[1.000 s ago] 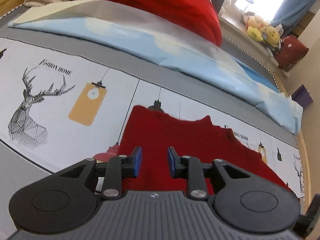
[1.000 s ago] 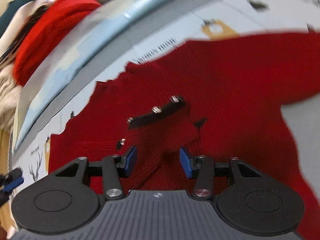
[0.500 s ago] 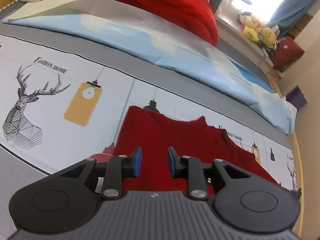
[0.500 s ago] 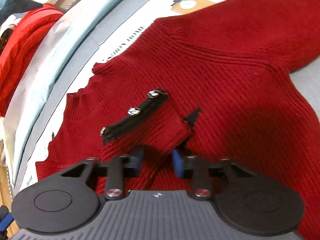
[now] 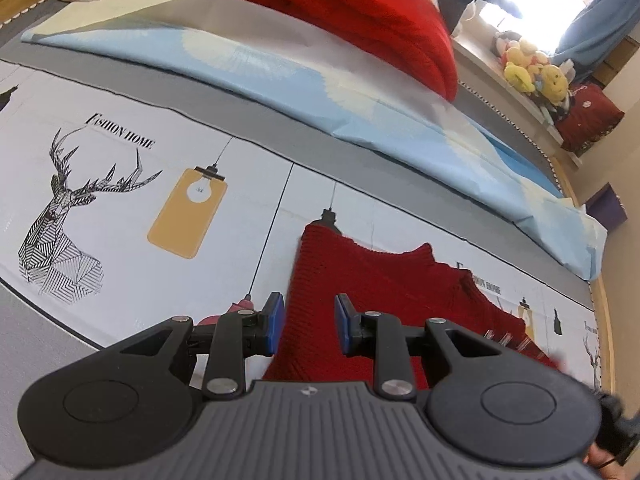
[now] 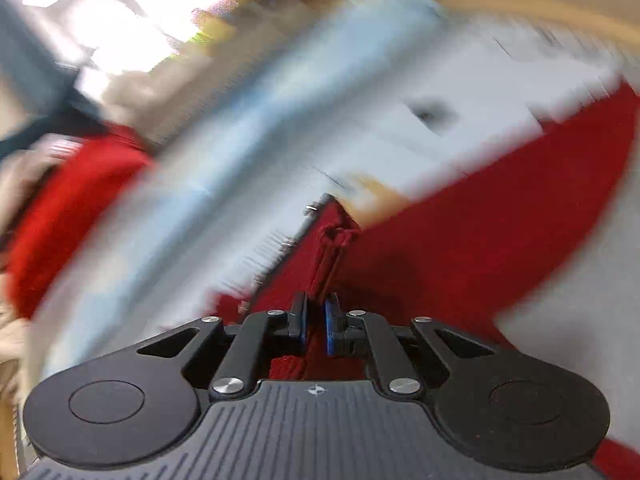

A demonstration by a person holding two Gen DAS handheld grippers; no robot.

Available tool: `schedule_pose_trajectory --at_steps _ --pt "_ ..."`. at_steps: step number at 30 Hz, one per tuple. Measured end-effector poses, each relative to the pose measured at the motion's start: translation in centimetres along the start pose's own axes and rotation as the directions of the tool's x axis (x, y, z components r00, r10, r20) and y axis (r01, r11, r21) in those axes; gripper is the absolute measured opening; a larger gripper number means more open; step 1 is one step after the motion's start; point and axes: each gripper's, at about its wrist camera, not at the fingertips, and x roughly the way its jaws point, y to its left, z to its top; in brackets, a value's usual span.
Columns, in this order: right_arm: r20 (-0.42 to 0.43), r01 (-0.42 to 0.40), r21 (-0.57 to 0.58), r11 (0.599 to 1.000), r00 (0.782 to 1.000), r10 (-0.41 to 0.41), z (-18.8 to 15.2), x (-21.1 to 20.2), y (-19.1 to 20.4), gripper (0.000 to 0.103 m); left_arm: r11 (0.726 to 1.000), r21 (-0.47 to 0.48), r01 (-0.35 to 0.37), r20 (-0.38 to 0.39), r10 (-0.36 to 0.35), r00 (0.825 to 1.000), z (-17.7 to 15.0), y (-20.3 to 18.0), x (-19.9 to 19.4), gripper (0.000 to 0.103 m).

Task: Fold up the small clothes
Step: 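Grasp the sleeve with the right gripper and lay it along the sweater body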

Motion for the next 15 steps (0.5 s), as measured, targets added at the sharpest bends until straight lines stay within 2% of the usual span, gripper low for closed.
schedule_pose_trajectory --at_steps 2,4,6,7,8,9,10,12,14,15 --pt "-0.044 0.090 0.076 0.993 0.995 -0.087 0.0 0.7 -1.9 0.014 1.000 -0.001 0.002 -0.014 -0.002 1.000 -0.1 -0.1 0.5 0.029" --pt "-0.007 0.095 0.073 0.993 0.995 -0.095 0.2 0.1 -2.1 0.014 1.000 0.001 0.014 -0.034 -0.014 0.999 -0.4 -0.5 1.2 0.029" --pt "0.037 0.034 0.033 0.999 0.999 -0.035 0.7 -0.7 -1.4 0.014 1.000 0.007 0.028 -0.060 -0.028 0.998 -0.9 -0.9 1.9 0.029" --pt "0.050 -0.008 0.016 1.000 0.999 0.008 0.8 -1.0 -1.1 0.018 0.999 0.011 0.035 -0.073 -0.034 0.997 -1.2 -1.0 2.2 0.029" --pt "0.040 -0.062 0.003 0.998 0.997 0.062 1.0 -0.8 -0.8 0.022 0.999 0.017 0.042 -0.089 -0.041 0.995 -1.5 -1.2 2.6 0.029" --pt "0.005 -0.108 0.000 0.994 0.994 0.108 1.1 -0.2 -0.8 0.031 0.999 0.022 0.048 -0.105 -0.045 0.993 -1.9 -1.4 3.0 0.029" --pt "-0.042 -0.138 0.006 0.990 0.989 0.138 1.1 0.7 -1.0 0.033 0.999 0.024 0.048 -0.118 -0.045 0.992 -2.2 -1.4 3.4 0.029" --pt "-0.112 -0.110 0.009 0.994 0.988 0.110 0.9 2.4 -1.6 0.033 0.999 0.013 0.042 -0.139 -0.040 0.989 -2.7 -1.4 4.1 0.029" --pt "-0.161 -0.017 0.027 0.999 0.987 0.021 0.9 3.8 -3.0 0.033 0.999 0.024 0.034 -0.139 -0.030 0.990 -2.9 -1.5 4.3 0.029" --pt "-0.174 0.007 0.068 0.998 0.985 0.005 0.7 4.1 -3.8 0.035 0.999 0.039 0.030 -0.134 -0.024 0.991 -3.0 -1.7 4.3 0.029"
